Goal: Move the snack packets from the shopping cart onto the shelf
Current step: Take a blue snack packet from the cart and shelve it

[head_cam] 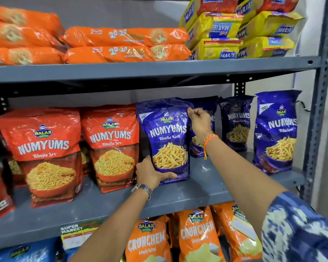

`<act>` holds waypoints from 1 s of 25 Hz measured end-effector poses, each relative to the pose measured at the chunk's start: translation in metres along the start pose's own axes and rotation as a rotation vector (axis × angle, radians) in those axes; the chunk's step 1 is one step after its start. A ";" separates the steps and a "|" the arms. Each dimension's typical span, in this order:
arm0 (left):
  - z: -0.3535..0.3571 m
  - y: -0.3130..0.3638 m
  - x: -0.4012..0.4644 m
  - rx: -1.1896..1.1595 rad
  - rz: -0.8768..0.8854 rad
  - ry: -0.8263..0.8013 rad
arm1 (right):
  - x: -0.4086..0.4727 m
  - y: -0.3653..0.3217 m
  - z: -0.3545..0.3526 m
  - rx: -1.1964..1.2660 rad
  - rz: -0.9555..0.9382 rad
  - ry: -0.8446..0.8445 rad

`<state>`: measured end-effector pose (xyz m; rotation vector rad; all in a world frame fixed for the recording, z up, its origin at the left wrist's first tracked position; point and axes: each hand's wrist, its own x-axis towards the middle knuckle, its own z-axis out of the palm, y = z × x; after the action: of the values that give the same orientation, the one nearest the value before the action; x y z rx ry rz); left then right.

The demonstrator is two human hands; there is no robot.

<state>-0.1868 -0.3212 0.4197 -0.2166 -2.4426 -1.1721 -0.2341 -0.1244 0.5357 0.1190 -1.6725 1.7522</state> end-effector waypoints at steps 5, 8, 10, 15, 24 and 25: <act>-0.005 0.003 -0.002 0.021 -0.060 -0.045 | -0.007 0.001 -0.009 -0.012 0.125 -0.099; -0.015 0.007 -0.020 0.052 -0.082 0.040 | -0.025 -0.007 -0.031 -0.009 0.158 -0.111; -0.018 0.007 -0.045 -0.013 -0.019 0.173 | -0.045 -0.013 -0.054 0.000 0.138 -0.106; 0.025 0.026 -0.124 -0.229 0.353 0.114 | -0.118 -0.010 -0.154 -0.038 0.125 -0.071; 0.226 0.016 -0.243 -0.107 0.506 -0.632 | -0.320 0.068 -0.405 -0.460 0.569 -0.068; 0.247 0.012 -0.266 -0.070 0.508 -0.730 | -0.350 0.075 -0.426 -0.522 0.645 -0.093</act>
<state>-0.0187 -0.1118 0.1754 -1.4057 -2.6511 -1.0536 0.1554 0.1226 0.2235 -0.6498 -2.3539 1.6720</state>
